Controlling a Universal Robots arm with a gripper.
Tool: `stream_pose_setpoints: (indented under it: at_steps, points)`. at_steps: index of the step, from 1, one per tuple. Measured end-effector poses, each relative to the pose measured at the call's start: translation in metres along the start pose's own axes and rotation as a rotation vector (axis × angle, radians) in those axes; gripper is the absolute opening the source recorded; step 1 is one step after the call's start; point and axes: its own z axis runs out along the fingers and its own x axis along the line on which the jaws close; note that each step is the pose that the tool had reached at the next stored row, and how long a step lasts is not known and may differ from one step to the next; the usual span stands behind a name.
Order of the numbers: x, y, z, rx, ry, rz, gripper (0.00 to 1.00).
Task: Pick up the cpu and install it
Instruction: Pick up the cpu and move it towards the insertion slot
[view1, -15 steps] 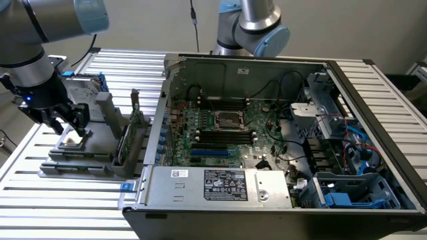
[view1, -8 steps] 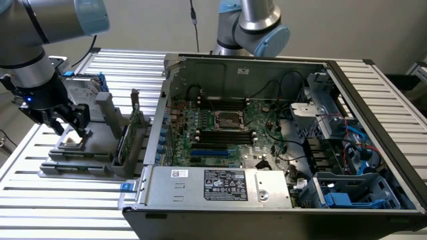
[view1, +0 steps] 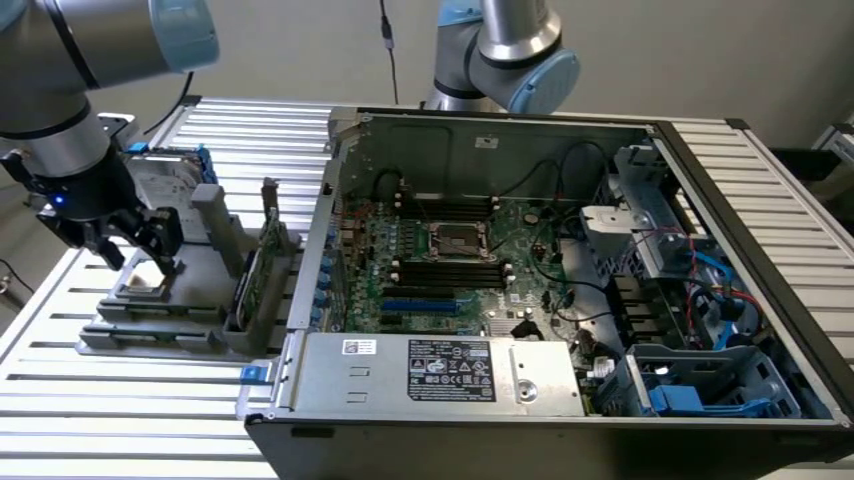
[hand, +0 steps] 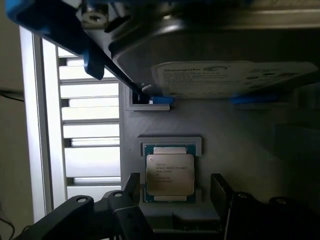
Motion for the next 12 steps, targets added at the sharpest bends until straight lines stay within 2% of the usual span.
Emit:
stream_pose_setpoints:
  at_steps: [8,12]
  points:
    - [0.0004,-0.0003,0.0056,-0.0009,0.0002,-0.001,0.67]
    - [0.0015,-0.0005,0.0095,-0.0063,0.0002,-0.001,0.67]
